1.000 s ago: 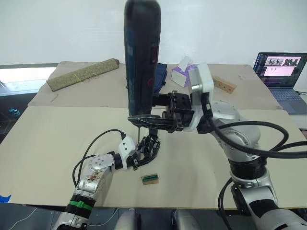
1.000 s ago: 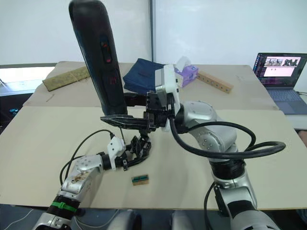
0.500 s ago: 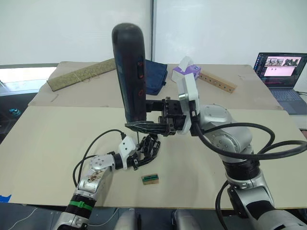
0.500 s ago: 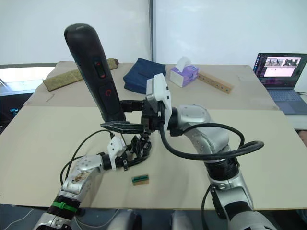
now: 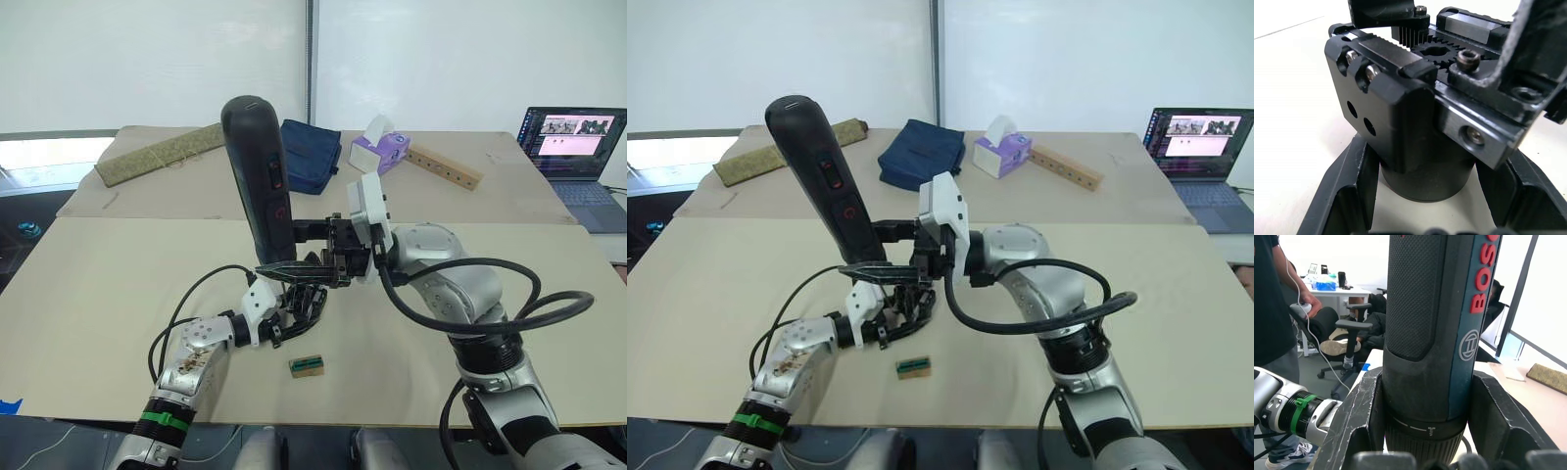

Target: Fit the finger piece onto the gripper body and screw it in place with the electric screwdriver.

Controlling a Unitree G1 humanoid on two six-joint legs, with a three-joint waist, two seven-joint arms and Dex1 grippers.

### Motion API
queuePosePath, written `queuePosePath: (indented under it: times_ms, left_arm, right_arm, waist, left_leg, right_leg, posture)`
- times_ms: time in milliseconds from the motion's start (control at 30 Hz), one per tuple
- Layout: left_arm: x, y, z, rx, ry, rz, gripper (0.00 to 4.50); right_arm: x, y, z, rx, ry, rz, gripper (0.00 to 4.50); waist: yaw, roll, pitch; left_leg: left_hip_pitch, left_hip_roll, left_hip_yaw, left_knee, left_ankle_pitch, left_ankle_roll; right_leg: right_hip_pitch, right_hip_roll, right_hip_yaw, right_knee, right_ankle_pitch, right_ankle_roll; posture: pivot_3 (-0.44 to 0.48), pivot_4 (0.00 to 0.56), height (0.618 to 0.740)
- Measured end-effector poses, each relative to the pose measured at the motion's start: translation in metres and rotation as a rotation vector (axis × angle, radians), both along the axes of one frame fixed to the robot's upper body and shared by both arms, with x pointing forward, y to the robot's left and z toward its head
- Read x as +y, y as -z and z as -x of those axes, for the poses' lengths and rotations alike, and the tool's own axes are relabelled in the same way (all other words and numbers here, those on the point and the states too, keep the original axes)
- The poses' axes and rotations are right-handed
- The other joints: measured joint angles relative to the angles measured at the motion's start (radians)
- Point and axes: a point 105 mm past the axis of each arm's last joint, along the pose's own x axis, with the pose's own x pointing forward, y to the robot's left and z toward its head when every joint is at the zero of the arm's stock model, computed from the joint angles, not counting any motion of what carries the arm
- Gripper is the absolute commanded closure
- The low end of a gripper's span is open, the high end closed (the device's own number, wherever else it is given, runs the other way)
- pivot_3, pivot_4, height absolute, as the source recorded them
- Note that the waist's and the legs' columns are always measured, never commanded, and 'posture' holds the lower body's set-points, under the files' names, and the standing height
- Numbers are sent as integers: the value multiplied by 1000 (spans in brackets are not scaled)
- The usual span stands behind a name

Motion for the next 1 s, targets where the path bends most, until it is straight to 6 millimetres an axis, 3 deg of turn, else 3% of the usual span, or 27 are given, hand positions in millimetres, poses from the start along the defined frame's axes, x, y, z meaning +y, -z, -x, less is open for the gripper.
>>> queuePosePath:
  times_ms: [1000]
  left_arm:
    - [0,1,1,-10,4,-2,2189]
  right_arm:
    - [0,7,-4,0,27,27,2555]
  waist:
    - [-1,0,0]
  left_leg:
    - [0,0,0,-1,0,0]
  right_leg:
    - [0,0,0,0,0,0]
  posture:
    - [0,150,740]
